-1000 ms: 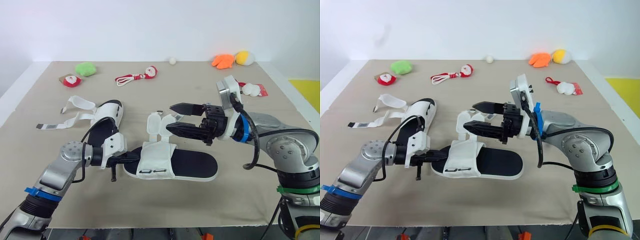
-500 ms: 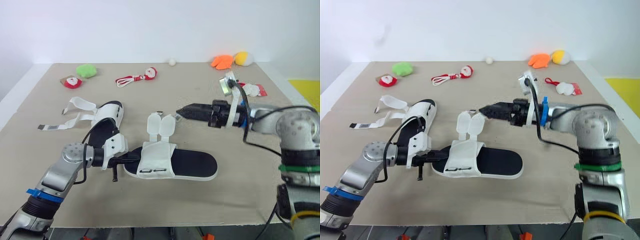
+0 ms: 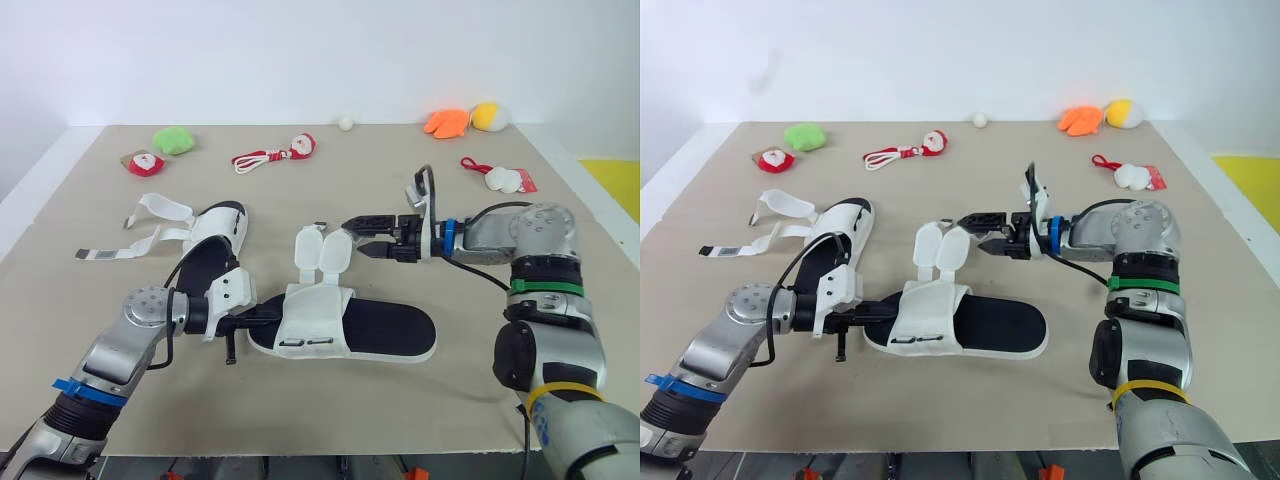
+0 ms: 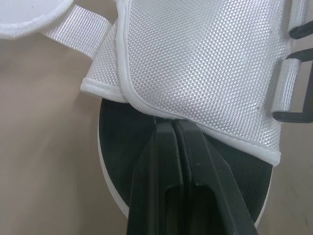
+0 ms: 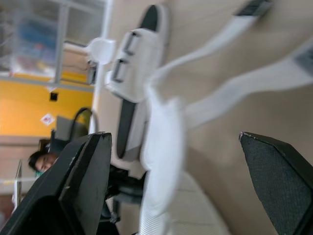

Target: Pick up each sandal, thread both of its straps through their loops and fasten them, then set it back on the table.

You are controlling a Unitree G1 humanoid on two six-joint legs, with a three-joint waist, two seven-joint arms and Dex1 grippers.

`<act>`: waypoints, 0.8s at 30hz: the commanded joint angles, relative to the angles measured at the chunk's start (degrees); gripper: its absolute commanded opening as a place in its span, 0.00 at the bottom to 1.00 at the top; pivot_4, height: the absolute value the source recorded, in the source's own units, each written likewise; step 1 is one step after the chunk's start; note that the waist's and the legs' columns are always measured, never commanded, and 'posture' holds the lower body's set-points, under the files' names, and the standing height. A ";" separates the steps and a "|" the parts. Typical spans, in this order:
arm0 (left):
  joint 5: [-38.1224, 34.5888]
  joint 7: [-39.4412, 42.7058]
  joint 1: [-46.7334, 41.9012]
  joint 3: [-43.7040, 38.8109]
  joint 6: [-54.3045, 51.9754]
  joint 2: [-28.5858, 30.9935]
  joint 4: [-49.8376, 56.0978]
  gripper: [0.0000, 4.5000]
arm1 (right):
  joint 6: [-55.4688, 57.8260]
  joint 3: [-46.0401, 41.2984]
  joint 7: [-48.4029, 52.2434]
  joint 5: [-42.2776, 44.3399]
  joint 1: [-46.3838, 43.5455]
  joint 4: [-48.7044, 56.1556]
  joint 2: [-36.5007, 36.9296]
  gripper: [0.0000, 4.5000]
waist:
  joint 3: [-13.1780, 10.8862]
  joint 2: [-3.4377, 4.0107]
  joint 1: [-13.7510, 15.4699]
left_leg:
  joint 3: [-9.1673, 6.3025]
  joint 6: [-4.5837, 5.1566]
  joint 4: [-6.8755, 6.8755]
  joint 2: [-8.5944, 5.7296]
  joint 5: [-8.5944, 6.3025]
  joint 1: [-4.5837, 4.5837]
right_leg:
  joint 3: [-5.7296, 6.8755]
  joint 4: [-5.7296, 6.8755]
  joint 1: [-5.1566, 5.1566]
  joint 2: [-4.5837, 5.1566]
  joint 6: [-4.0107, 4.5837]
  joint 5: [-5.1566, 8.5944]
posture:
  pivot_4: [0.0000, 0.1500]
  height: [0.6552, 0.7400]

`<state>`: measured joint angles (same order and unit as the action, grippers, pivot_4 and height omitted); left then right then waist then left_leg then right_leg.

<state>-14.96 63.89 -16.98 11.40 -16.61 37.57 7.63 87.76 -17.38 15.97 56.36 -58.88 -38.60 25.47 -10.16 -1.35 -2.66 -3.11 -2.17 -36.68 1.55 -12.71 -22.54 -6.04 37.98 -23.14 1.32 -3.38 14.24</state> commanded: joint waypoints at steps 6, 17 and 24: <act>2.98 -0.49 2.21 4.10 -2.07 0.14 -1.47 0.02 | -5.85 -4.09 0.93 -5.71 -2.56 -5.47 -3.77 1.00 | 0.00 0.00 -0.05 | 0.00 0.00 0.01 0.00 0.00 0.00 | -0.01 -0.01 0.00 0.00 -0.01 0.00 | 1.00 1.00; 3.24 -0.86 2.52 4.06 -2.02 0.32 -0.93 0.02 | -22.21 -11.18 0.62 -10.07 -7.48 -21.03 -5.92 1.00 | 0.00 0.01 -0.12 | 0.00 0.03 0.04 -0.02 0.02 0.00 | -0.04 -0.03 0.01 -0.02 -0.02 0.00 | 1.00 1.00; 3.42 -0.85 2.37 4.11 -1.83 0.08 -1.31 0.02 | -26.17 -10.77 2.75 -13.65 -8.23 -24.44 -6.86 1.00 | 0.00 0.01 -0.14 | 0.00 0.03 0.04 -0.02 0.02 0.00 | -0.06 -0.03 0.01 -0.02 -0.02 0.00 | 1.00 1.00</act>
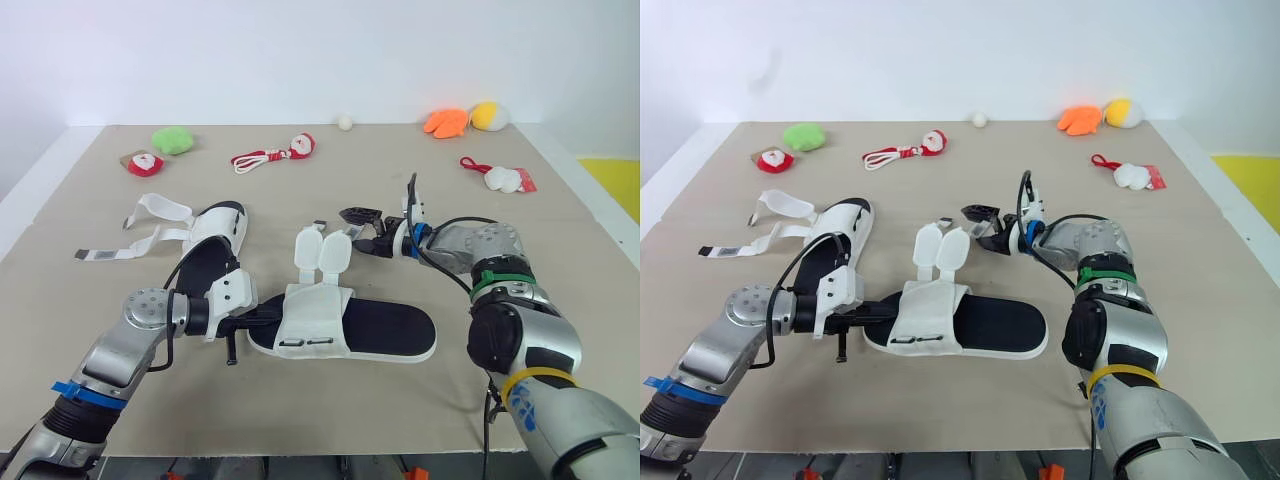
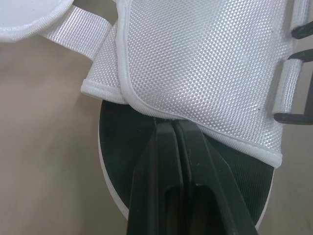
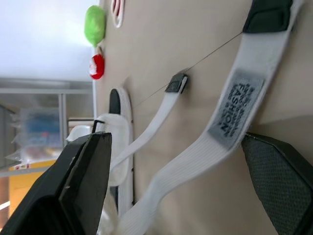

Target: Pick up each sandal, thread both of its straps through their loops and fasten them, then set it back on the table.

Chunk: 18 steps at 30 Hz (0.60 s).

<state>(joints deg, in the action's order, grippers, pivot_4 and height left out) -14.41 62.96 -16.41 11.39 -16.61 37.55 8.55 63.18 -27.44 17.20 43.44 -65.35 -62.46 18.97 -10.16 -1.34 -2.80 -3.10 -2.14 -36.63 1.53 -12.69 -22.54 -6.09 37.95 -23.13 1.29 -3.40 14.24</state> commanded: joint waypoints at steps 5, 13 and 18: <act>2.95 0.00 1.55 4.30 -1.89 -0.16 -2.21 0.02 | -4.65 -1.05 2.10 -2.65 -1.79 -3.44 -1.34 1.00 | 0.00 0.00 -0.03 | 0.00 0.00 0.00 0.00 0.00 0.03 | 0.00 0.00 0.02 0.00 0.00 0.00 | 1.00 1.00; 3.14 -0.16 1.41 4.22 -1.91 -0.42 -2.28 0.00 | -6.97 -0.87 3.02 -5.19 -1.99 -5.69 -1.57 0.61 | 0.01 0.00 -0.07 | 0.00 0.04 0.00 0.00 0.02 0.10 | -0.05 0.00 0.08 -0.04 0.03 -0.02 | 1.00 1.00; 3.20 -0.17 1.45 4.05 -1.81 -0.40 -2.37 0.00 | -7.50 -0.92 3.41 -6.58 -2.05 -6.62 -1.72 0.05 | 0.04 -0.02 -0.12 | 0.00 0.04 0.04 0.00 0.02 0.12 | -0.06 -0.03 0.11 -0.04 0.02 -0.01 | 1.00 1.00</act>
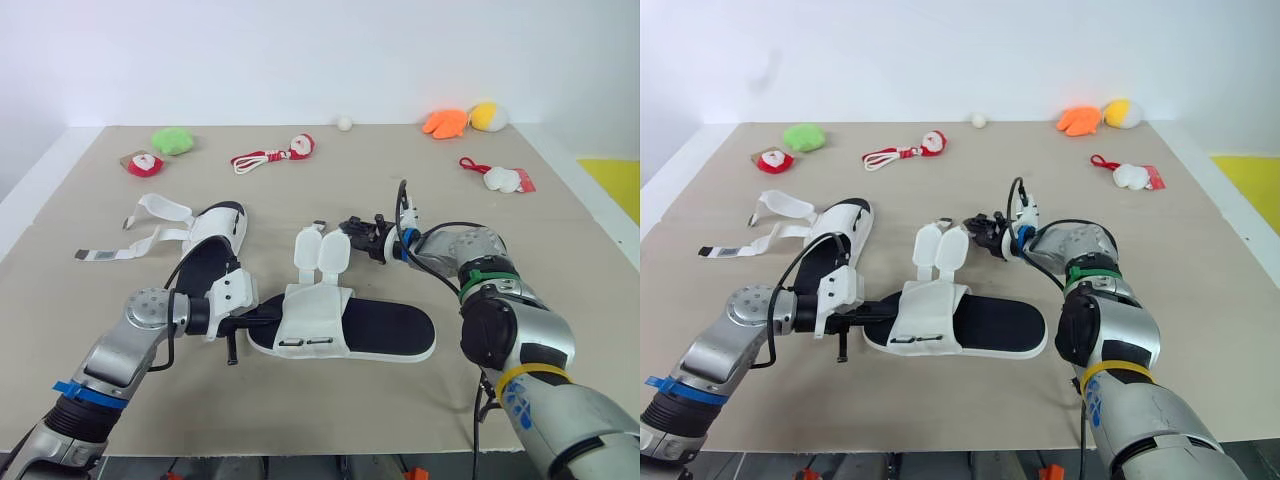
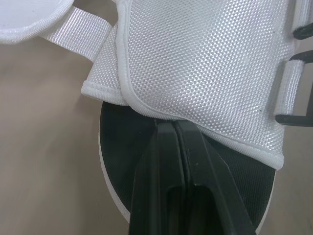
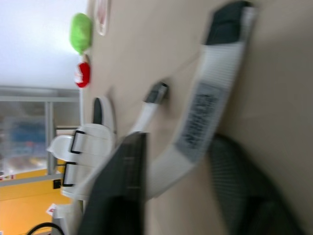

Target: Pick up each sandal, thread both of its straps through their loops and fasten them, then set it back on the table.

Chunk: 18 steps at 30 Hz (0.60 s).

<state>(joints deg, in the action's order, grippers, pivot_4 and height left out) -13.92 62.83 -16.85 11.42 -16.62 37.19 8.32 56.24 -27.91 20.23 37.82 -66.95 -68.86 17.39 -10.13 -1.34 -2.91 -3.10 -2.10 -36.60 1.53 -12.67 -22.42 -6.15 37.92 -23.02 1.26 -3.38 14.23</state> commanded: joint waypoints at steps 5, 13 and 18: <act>2.68 -0.10 1.78 3.97 -1.76 0.00 -2.33 0.00 | -4.12 1.48 4.39 -3.16 -0.66 2.06 0.13 0.02 | 0.03 -0.04 -0.03 | -0.03 0.07 -0.01 -0.01 0.05 0.01 | -0.09 0.00 0.04 -0.09 0.03 -0.03 | 1.00 1.00; 2.75 0.31 1.48 3.68 -1.74 0.20 -2.72 0.00 | -8.12 12.03 24.31 0.33 4.18 42.72 0.09 0.02 | -0.07 0.33 0.01 | -0.07 0.06 0.07 -0.03 0.05 -0.25 | -0.13 -0.02 -0.21 -0.10 -0.08 0.00 | 1.00 1.00; 2.66 0.72 0.93 3.89 -1.51 0.35 -3.53 0.00 | -13.86 21.90 33.94 -0.13 12.56 70.95 3.52 0.02 | -0.07 0.33 0.07 | -0.23 0.05 0.17 0.05 0.04 -0.36 | 0.04 -0.03 -0.33 -0.16 -0.07 0.08 | 1.00 1.00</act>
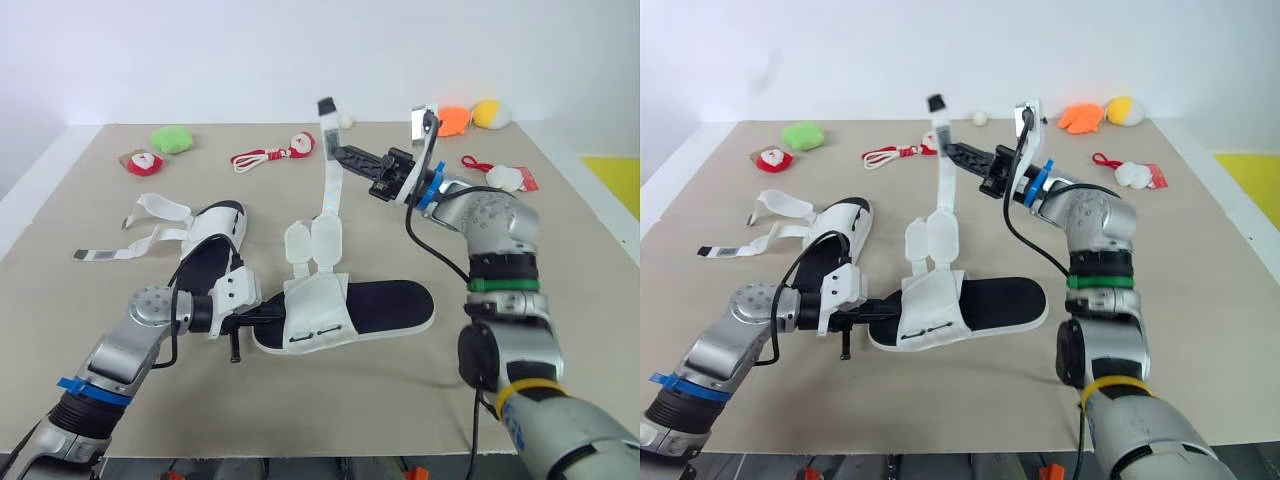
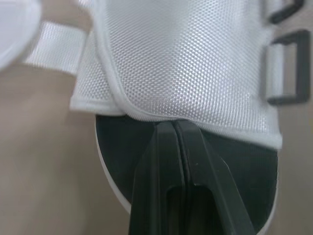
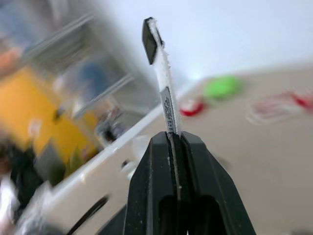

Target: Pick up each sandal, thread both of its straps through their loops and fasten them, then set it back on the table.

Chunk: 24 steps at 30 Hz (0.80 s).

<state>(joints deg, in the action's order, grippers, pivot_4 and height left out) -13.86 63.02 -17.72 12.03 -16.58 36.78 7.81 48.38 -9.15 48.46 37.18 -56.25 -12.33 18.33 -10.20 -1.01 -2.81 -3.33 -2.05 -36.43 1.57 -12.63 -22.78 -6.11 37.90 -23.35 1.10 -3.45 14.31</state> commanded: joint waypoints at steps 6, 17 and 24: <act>2.54 0.88 1.12 3.44 -1.24 0.54 -3.93 0.00 | -32.42 16.84 16.98 -14.64 12.63 27.76 9.85 0.02 | 0.03 -0.06 -0.06 | 0.03 -0.01 -0.01 0.00 0.00 0.08 | 0.02 -0.03 0.05 0.01 0.04 0.03 | 1.00 1.00; 2.46 1.45 0.74 3.47 -1.01 0.84 -4.48 0.00 | -89.09 24.07 28.80 -26.71 19.15 14.11 13.44 0.02 | 0.05 -0.21 -0.03 | 0.12 -0.05 -0.01 0.02 0.02 0.33 | -0.04 -0.04 0.25 0.00 0.11 0.01 | 1.00 1.00; 2.28 1.37 1.69 3.14 -1.44 1.30 -3.50 0.00 | -108.52 29.53 30.58 -27.16 18.95 7.88 15.90 0.02 | 0.04 -0.22 0.01 | 0.12 -0.04 0.01 0.03 0.01 0.35 | -0.07 -0.04 0.29 0.01 0.22 0.05 | 1.00 1.00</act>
<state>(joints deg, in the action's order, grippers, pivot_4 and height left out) -13.90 63.92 -18.51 12.41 -16.11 36.90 6.29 -54.83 19.65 79.16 10.28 -36.45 -3.76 33.79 -10.16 -1.24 -2.80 -3.21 -2.09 -36.43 1.60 -12.62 -22.42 -6.18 37.86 -23.06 1.11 -3.22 14.37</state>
